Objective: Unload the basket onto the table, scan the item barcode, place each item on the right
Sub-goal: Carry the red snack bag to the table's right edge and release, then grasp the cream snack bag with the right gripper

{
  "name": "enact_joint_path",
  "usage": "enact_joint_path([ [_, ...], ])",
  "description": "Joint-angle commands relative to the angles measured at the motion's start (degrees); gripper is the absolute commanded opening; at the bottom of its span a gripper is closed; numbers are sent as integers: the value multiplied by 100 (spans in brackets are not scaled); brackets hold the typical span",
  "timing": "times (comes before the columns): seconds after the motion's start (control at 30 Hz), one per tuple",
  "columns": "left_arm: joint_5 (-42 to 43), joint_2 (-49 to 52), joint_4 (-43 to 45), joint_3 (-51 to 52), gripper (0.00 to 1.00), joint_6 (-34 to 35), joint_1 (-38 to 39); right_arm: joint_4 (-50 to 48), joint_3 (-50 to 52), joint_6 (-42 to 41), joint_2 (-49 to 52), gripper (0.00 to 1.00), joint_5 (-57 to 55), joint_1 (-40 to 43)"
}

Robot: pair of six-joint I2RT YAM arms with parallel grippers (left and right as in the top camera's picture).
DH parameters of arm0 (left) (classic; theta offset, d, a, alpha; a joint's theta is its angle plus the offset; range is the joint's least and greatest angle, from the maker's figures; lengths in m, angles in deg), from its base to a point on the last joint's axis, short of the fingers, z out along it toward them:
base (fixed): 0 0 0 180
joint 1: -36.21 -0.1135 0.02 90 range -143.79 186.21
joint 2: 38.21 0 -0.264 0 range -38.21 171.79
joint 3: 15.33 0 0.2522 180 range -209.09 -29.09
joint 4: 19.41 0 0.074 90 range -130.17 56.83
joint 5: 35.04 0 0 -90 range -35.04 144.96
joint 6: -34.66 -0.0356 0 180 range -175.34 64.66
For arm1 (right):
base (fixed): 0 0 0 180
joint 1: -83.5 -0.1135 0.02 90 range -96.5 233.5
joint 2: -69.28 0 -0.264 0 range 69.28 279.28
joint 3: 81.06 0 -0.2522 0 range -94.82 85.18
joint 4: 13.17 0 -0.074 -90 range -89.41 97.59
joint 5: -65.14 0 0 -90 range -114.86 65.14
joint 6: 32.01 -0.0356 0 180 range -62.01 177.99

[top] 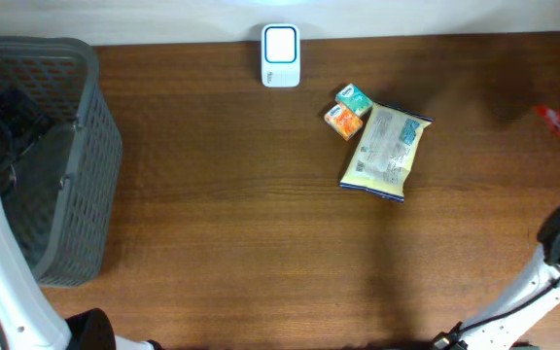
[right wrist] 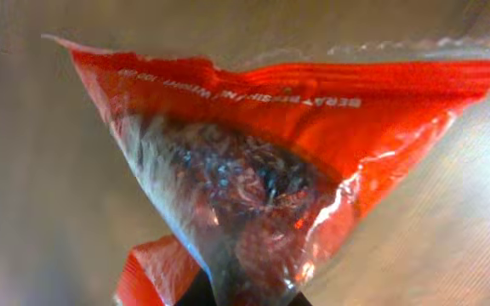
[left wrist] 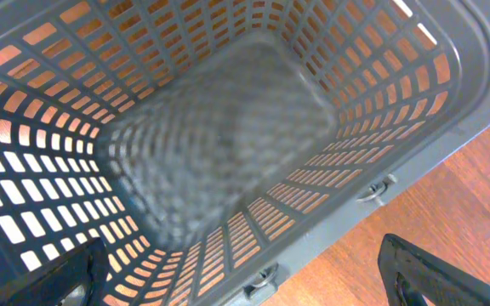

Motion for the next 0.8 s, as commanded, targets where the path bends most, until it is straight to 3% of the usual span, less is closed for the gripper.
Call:
enact_joint_path([
  [0.0, -22, -31, -4, -15, 99, 70, -11, -330, 448, 990, -96, 9, -538, 319],
  [0.03, -22, -31, -4, -15, 99, 70, -11, -527, 660, 1023, -96, 11, -535, 420],
  [0.07, -22, -31, -4, -15, 99, 70, -11, -769, 916, 1025, -96, 22, -538, 472],
  [0.1, -22, -31, -4, -15, 99, 70, -11, -935, 1080, 1023, -96, 36, -538, 472],
  [0.13, -22, -31, -4, -15, 99, 70, -11, -1032, 1220, 1023, -96, 68, -538, 472],
  [0.2, -22, -31, -4, -15, 99, 70, -11, -892, 1178, 1021, -144, 85, -463, 472],
  [0.27, -22, -31, -4, -15, 99, 70, -11, -549, 874, 1021, -466, 86, 380, 457],
  [0.33, -22, -31, -4, -15, 99, 70, -11, -459, 848, 1126, -887, 86, 2295, 367],
  [0.37, -22, -31, -4, -15, 99, 70, -11, -210, 850, 1484, -1003, 85, 3366, 168],
  [0.4, -22, -31, -4, -15, 99, 70, -11, 79, 850, 1880, -1005, 85, 3711, -26],
  [0.47, -22, -31, -4, -15, 99, 70, -11, 822, 916, 2970, -896, 85, 3423, -791],
  [0.53, -22, -31, -4, -15, 99, 70, -11, 887, 1231, 2944, -811, 99, 2614, -1600],
  [0.63, -22, -31, -4, -15, 99, 70, -11, -127, 1934, 2896, -774, 99, 2503, -2356],
  [0.7, -22, -31, -4, -15, 99, 70, -11, -1019, 2459, 1895, -750, 99, 1641, -2575],
  [0.77, -22, -31, -4, -15, 99, 70, -11, -1676, 3073, 1805, -750, 99, 1694, -2612],
])
